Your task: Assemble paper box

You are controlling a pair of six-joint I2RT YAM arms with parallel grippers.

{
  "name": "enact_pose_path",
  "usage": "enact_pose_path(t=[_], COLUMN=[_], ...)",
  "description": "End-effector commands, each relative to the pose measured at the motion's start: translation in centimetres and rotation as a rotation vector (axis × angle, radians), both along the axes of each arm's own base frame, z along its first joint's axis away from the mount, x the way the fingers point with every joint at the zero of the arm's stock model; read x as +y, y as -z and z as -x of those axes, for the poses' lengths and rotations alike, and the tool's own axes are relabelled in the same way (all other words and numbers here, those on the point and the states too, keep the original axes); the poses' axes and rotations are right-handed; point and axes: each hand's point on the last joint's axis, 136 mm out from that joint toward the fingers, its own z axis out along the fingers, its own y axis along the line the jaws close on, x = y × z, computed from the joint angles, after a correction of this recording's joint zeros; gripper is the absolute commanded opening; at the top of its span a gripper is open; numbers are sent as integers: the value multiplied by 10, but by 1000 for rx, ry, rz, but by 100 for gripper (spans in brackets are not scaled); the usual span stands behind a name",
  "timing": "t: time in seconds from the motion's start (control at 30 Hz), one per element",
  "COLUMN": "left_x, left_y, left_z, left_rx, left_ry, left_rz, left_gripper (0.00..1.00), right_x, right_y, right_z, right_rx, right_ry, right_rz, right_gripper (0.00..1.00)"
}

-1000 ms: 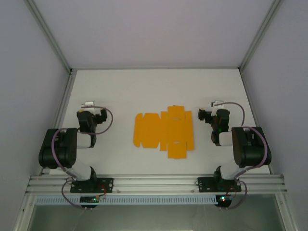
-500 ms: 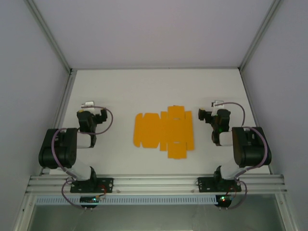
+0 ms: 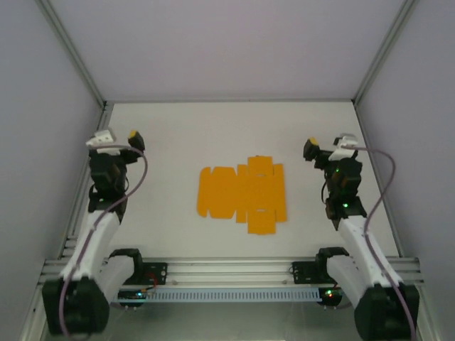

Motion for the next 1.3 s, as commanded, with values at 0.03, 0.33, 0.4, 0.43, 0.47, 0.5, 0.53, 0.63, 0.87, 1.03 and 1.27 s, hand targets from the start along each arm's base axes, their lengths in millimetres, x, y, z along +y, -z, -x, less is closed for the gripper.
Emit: enact_pose_path(t=[0.03,0.33,0.4,0.43,0.47,0.5,0.53,0.63,0.87,1.03,1.27], left_x=[-45,-177,-199,-208,-213,-216,-217,-222,-238,-245,-277], left_y=[46,117,134,142,152,162,172,196,227,240,231], left_z=[22,30,32,33,33,33,32,28,26,30,24], left_rx=[239,659,755,791,831,873,905,975,1100,1136,1057], left_ry=[186,502,568,596,607,604,595,601,653,700,855], left_rz=[252,263,293,295,296,298,296,284,287,295,479], left_gripper=[99,100,99,100,99,100,100,99,99,99,89], right_x=[45,152,160,167,168,166,164,151,131,125,130], right_y=[32,124,152,165,176,189,200,232,277,303,312], right_z=[35,59,59,62,60,57,56,53,64,70,68], right_rx=[322,736,814,861,890,931,970,1061,1136,1207,1222], right_ry=[-147,-384,-402,-436,-432,-412,-410,-356,-329,-283,-277], right_rz=[-162,-111,-101,-113,-119,-127,-129,-152,-244,-225,-274], right_gripper=[100,99,98,98,97,96,96,93,91,92,91])
